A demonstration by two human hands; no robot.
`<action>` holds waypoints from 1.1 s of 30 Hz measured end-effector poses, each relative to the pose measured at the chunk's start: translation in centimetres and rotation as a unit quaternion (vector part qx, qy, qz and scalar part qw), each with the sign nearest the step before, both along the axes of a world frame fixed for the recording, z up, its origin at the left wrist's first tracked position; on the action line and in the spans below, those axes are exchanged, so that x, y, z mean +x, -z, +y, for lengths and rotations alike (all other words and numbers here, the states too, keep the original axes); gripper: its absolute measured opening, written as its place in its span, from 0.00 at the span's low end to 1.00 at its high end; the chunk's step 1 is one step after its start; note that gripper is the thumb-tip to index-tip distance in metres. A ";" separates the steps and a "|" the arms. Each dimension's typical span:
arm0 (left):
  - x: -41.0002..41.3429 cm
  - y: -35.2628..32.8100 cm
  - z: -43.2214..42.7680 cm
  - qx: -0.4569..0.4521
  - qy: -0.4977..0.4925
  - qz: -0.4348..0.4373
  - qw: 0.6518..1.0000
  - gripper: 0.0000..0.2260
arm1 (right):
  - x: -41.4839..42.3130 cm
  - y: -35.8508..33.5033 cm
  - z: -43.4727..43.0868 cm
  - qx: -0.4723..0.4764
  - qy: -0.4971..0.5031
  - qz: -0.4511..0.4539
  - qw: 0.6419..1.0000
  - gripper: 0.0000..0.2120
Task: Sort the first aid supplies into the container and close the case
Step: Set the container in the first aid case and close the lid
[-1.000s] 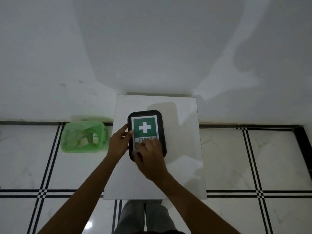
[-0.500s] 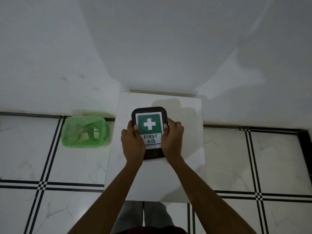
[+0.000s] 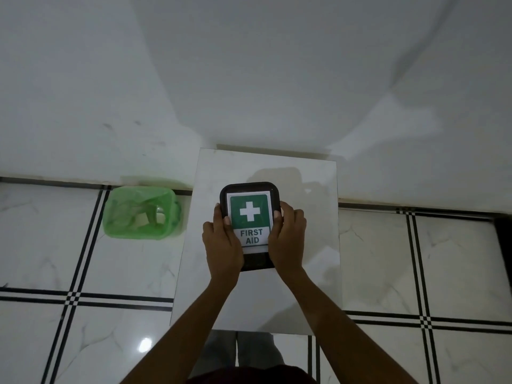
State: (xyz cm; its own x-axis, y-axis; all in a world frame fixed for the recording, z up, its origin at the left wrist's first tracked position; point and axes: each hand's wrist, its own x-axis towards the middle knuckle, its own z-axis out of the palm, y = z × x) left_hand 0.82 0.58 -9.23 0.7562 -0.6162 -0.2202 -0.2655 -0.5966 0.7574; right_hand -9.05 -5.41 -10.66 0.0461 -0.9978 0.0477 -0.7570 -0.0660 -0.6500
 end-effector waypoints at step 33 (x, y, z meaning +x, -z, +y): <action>1.7 1.7 -1.5 0.071 0.262 -0.160 0.949 0.29 | 0.1 0.8 -1.3 -0.044 -0.228 0.177 0.957 0.41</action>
State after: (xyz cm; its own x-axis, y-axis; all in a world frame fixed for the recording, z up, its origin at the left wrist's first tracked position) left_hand 2.55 -0.91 -10.96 0.3970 -0.9071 -0.1399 -0.7571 -0.4098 0.5087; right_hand -8.99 -6.75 -11.49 0.5035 -0.8634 0.0325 -0.8082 -0.4840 -0.3356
